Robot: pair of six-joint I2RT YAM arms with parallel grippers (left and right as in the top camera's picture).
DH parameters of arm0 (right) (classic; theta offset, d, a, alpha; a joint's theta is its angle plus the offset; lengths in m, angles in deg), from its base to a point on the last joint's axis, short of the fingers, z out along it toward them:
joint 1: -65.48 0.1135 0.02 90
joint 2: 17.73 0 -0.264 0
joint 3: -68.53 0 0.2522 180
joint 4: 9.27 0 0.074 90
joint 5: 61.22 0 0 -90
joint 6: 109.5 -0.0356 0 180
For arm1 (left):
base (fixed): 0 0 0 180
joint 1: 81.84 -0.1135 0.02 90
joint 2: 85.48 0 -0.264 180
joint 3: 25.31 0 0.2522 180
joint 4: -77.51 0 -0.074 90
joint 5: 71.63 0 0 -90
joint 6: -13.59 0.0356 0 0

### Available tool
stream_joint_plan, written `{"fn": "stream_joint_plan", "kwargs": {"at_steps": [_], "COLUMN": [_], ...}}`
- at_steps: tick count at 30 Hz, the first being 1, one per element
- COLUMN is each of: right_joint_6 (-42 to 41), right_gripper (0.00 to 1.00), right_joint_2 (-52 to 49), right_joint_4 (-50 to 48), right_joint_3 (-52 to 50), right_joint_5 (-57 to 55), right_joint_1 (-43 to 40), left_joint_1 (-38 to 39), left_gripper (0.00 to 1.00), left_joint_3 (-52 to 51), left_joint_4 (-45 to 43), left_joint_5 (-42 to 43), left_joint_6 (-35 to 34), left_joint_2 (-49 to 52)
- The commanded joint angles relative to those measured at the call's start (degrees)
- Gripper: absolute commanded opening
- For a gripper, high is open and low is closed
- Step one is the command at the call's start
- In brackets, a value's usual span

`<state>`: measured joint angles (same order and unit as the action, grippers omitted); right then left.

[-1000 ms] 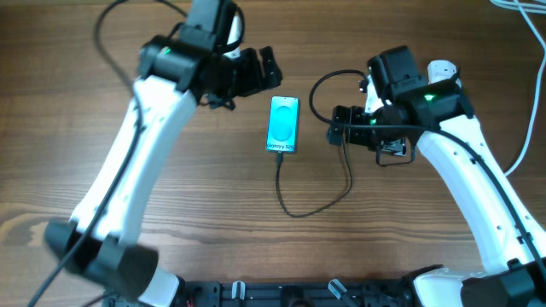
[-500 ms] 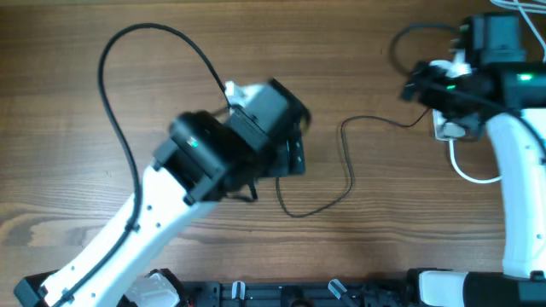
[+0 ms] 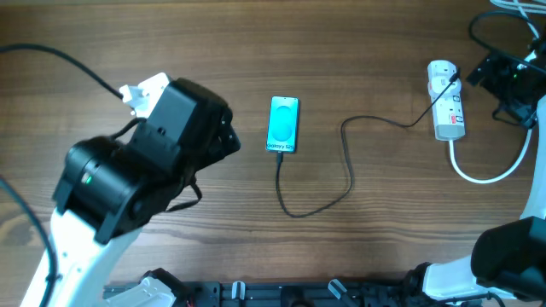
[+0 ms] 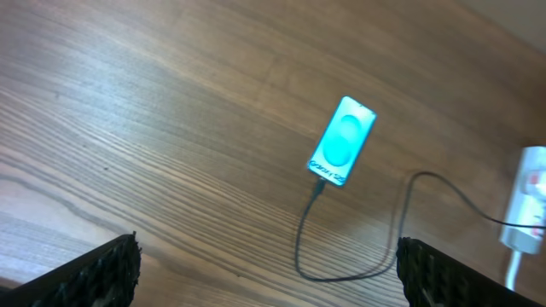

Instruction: Plug charger to phone and switch on socket

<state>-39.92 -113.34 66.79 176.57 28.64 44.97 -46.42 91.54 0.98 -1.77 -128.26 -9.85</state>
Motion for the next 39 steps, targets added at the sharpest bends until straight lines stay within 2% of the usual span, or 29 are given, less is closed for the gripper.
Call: {"fn": "stream_joint_plan", "kwargs": {"at_steps": [1, 11, 17, 25, 34, 39], "right_joint_6": [0.7, 5.4, 9.9, 13.5, 17.5, 17.4], "right_gripper": [1.0, 1.0, 1.0, 1.0, 1.0, 1.0], "right_joint_2": [-3.5, -17.5, -22.8, -26.3, -28.2, -28.4], "right_joint_4": [-2.4, -9.7, -14.6, -16.2, -17.8, -17.8], "right_joint_3": [0.9, 0.9, 0.8, 0.8, -0.1, -0.3], "right_joint_5": [-6.4, -8.0, -8.0, -7.3, 6.8, 8.7], "right_joint_1": [0.0, -2.9, -3.5, -3.8, -8.1, -7.7], "left_joint_1": [-1.1, -1.0, -1.0, -1.0, -1.0, -1.0], "left_gripper": [1.0, 1.0, 1.0, 1.0, 1.0, 1.0], "left_joint_3": [0.0, 0.0, 0.0, 0.0, 0.0, 0.0], "left_joint_4": [0.6, 0.6, 0.6, 0.6, 0.6, 0.6], "left_joint_5": [-1.4, -1.4, -1.4, -1.4, -1.4, -1.4], "left_joint_6": [-1.1, -1.1, -1.1, -1.1, -1.1, -1.1], "left_joint_2": [3.1, 4.6, 4.6, 4.6, 4.6, 4.6]}}
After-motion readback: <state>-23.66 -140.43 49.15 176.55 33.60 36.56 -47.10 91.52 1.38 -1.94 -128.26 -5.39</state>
